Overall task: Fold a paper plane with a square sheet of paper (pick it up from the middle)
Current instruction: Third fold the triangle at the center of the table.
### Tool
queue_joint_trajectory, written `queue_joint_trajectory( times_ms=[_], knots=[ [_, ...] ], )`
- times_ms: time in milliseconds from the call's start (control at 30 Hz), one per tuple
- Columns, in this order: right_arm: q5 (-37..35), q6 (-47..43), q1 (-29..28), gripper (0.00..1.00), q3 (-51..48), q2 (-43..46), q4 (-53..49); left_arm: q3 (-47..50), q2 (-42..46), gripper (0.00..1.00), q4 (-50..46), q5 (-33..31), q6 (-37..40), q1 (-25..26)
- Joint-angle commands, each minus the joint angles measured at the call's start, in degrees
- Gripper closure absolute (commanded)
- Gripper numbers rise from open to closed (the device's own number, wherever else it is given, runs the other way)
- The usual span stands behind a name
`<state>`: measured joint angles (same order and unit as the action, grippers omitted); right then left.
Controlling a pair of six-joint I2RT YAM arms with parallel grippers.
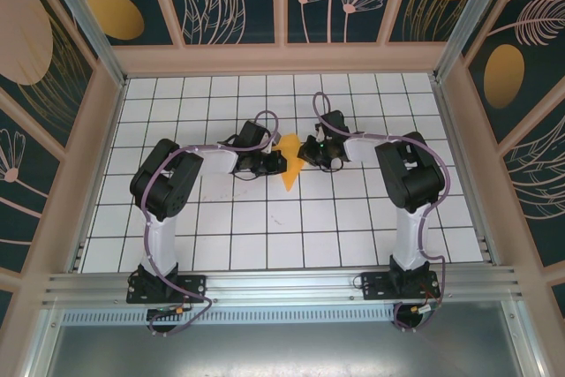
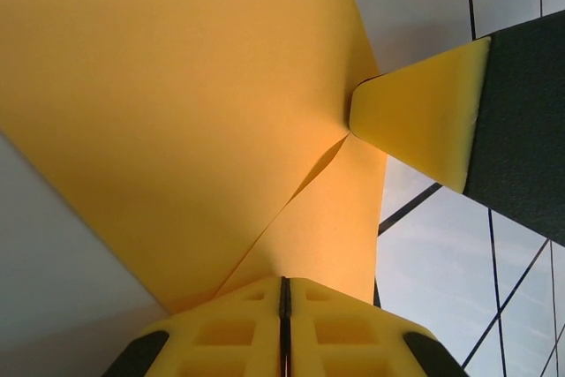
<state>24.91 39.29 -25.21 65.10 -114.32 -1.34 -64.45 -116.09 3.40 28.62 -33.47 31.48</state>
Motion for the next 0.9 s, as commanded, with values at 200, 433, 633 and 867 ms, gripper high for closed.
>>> queue_joint_trajectory(
  times_ms=[200, 433, 633, 867],
  knots=[
    [0.8, -3.4, -2.6, 0.87, -5.1, 11.0, -2.9, 6.1, 3.6, 0.88, -3.0, 2.2, -1.1, 1.4],
    [-3.8, -1.8, -1.9, 0.74, -14.8, 22.5, -2.8, 11.3, 11.8, 0.84, -0.7, -0.1, -7.2, 5.7],
    [-1.5, -0.4, -2.1, 0.68, -19.3, 21.8, 0.6, 12.9, 17.6, 0.76, 2.4, -2.9, -10.1, 6.1],
    [1.0, -0.3, -1.8, 0.68, -19.0, 18.8, 4.1, 9.1, 16.6, 0.73, -7.0, -10.2, -5.1, 7.9]
  ],
)
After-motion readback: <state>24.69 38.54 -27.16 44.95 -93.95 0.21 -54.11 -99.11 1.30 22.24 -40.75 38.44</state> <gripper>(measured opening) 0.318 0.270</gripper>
